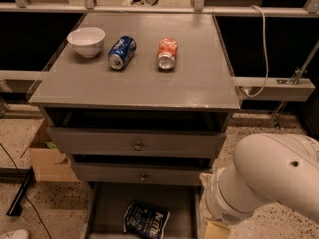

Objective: Pick blue chip bag from bottom drawer and place on counter

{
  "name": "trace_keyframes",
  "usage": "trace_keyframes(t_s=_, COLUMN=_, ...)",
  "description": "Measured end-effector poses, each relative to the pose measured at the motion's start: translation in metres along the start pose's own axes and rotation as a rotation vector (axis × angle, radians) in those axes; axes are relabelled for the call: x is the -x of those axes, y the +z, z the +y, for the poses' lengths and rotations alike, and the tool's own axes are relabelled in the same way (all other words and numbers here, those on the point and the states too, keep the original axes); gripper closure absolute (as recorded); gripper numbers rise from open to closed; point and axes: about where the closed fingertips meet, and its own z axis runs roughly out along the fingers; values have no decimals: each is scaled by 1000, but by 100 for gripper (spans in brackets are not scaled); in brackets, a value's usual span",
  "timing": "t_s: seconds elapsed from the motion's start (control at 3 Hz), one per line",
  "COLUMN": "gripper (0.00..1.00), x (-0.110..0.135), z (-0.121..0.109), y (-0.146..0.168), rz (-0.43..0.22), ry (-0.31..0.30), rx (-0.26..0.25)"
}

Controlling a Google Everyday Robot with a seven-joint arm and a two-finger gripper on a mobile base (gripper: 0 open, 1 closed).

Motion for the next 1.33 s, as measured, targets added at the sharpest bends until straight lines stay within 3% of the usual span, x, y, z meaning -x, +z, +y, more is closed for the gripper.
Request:
trace_keyframes(t_s=0.67, gripper=0, x=3, z=-5, y=37, rz=-17, ry=12, rx=16)
trace_keyframes(t_s=1.0, gripper=0, x=12, z=-23, y=85, rz=-18, ry=17, rx=36)
trace_keyframes(t_s=1.33, gripper=0, x=13, z=-24, y=90, rz=-17, ry=17, rx=40)
